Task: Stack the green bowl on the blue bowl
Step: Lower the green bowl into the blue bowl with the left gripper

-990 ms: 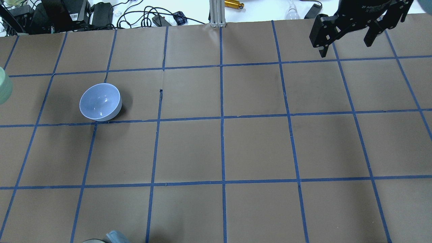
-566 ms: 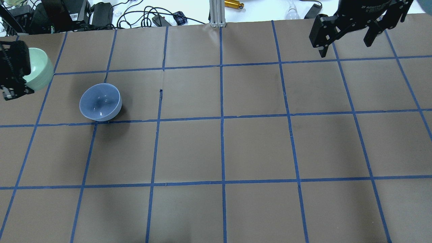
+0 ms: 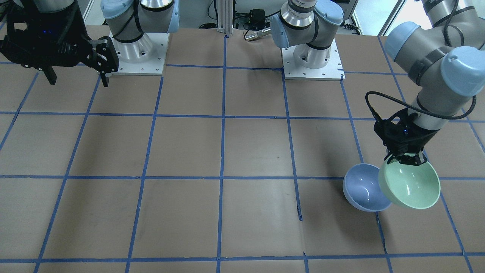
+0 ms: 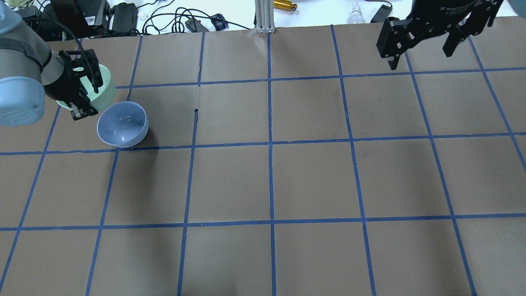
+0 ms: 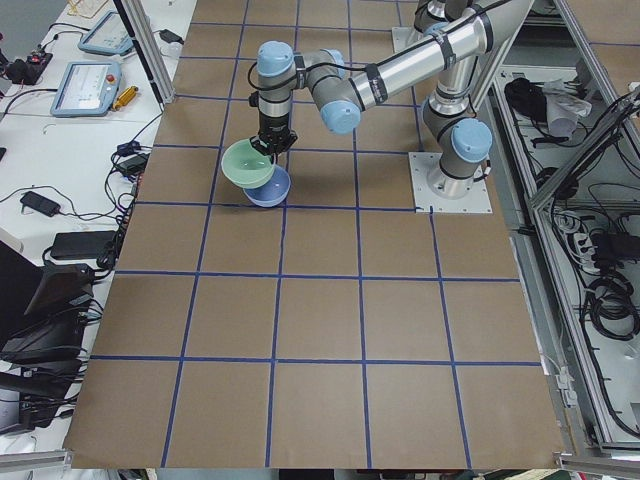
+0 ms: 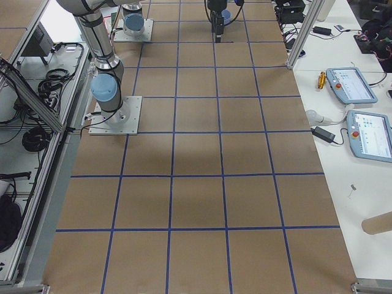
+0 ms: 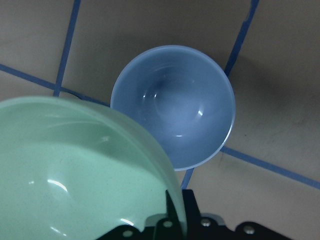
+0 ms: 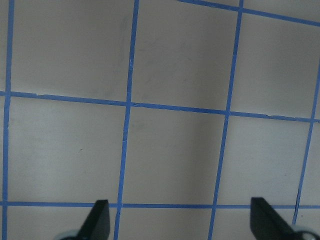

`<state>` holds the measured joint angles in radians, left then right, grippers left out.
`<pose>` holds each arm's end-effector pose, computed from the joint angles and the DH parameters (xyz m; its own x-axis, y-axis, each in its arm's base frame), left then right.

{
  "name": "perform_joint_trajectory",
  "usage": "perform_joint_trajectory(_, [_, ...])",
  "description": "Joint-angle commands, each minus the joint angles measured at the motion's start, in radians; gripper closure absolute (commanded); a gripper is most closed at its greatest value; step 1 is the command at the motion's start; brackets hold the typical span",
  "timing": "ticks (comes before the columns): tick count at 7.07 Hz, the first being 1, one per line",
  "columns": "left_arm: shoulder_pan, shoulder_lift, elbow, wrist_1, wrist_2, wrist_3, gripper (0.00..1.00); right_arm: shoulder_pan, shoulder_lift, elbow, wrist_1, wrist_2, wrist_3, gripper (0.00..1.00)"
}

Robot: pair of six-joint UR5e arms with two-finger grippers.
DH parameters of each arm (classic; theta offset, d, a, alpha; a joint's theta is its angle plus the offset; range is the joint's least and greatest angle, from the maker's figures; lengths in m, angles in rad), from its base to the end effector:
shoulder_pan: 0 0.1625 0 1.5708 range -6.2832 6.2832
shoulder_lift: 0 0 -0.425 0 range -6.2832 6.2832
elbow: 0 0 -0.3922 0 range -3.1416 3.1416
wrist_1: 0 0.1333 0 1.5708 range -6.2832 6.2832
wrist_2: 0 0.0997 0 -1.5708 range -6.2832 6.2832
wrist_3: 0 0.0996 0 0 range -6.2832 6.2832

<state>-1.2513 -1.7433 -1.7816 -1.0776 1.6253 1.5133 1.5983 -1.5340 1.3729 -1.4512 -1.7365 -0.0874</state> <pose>0.0503 -0.5592 0.3466 -0.3660 0.9238 -0.1126 0.9266 0.3730 0.0478 0.1308 -0.5030 0.5561 -0.9800 -0.1074 0.1678 -0.1134 0.9932 -0.0269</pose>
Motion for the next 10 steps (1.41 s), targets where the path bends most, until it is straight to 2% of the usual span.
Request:
perform_joint_trajectory(1, [-0.026,-0.048,-0.010,0.028,-0.001,-0.016,1.00,0.000,0.000,0.000,0.000,0.000,0.000,0.00])
perform_joint_trajectory(3, [-0.028,-0.071,-0.050,0.042,-0.001,-0.021,1.00,-0.001,0.000,0.000,0.000,0.000,0.000,0.00])
perform_joint_trajectory(4, [-0.028,-0.087,-0.076,0.117,-0.001,-0.016,1.00,0.000,0.000,0.000,0.000,0.000,0.000,0.00])
perform_joint_trajectory(6, [-0.031,-0.104,-0.088,0.134,0.002,-0.018,1.00,0.000,0.000,0.000,0.000,0.000,0.000,0.00])
perform_joint_trajectory(7, [-0.033,-0.104,-0.088,0.131,0.022,-0.103,0.16,0.000,0.000,0.000,0.000,0.000,0.000,0.00])
perform_joint_trajectory(8, [-0.052,-0.096,-0.090,0.119,0.027,-0.140,0.00,0.000,0.000,0.000,0.000,0.000,0.000,0.00])
perform_joint_trajectory(9, [-0.100,-0.069,-0.091,0.114,0.036,-0.145,0.00,-0.001,0.000,0.000,0.000,0.000,0.000,0.00])
perform_joint_trajectory(10, [-0.131,-0.044,-0.081,0.052,0.042,-0.183,0.00,0.000,0.000,0.000,0.000,0.000,0.000,0.00])
